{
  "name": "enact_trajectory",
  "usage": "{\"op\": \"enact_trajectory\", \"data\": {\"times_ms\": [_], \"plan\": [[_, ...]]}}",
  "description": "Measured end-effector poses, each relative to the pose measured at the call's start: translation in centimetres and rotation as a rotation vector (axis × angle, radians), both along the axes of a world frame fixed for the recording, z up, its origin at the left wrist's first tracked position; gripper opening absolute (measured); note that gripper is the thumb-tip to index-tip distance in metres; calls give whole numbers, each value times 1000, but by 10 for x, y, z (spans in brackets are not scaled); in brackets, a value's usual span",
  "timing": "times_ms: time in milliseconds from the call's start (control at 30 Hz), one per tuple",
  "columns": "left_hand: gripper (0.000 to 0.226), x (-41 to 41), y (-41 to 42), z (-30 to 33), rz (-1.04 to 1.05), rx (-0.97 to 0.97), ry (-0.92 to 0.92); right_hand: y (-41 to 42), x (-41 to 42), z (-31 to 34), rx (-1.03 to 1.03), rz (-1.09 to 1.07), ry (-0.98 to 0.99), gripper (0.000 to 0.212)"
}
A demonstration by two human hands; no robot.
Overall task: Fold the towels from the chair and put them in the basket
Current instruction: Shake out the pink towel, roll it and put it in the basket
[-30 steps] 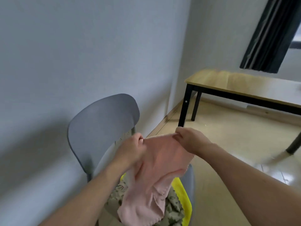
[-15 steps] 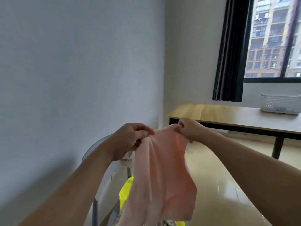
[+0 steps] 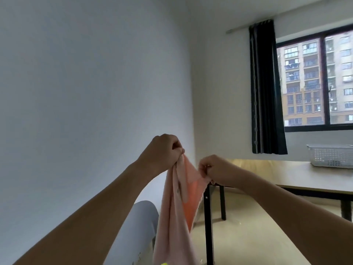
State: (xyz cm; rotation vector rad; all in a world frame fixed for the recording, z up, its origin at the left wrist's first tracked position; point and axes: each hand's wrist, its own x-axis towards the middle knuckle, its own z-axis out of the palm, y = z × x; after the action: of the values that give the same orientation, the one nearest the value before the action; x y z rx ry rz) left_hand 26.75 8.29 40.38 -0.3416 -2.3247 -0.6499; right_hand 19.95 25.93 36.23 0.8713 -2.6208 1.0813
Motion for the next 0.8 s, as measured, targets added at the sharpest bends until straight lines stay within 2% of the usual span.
{"op": "enact_trajectory", "data": {"times_ms": [67,200,267,400,500,567,700,800], "plan": [[14,-2,6,17,38,19,-4,-2,4,8,-28,-17,18,41],[25,-5,14,48,34,186,-109,-2,16,22,-50,66,36,29],[20,-6,17,57,68,116,-86,0,18,26,-63,61,74,27],[14,-4,22,64,198,-171,85,10,7,26,-223,-81,256,16],[17,-8,26,64,220,-214,88,20,0,24,-388,-72,173,14],[25,-11,29,63,233,-237,94,25,-2,22,-423,-60,163,14],[30,-14,35,63,266,-258,106,27,1,20,-403,-72,125,20],[28,-13,39,66,290,-263,135,31,0,19,-389,-13,-18,27]]}}
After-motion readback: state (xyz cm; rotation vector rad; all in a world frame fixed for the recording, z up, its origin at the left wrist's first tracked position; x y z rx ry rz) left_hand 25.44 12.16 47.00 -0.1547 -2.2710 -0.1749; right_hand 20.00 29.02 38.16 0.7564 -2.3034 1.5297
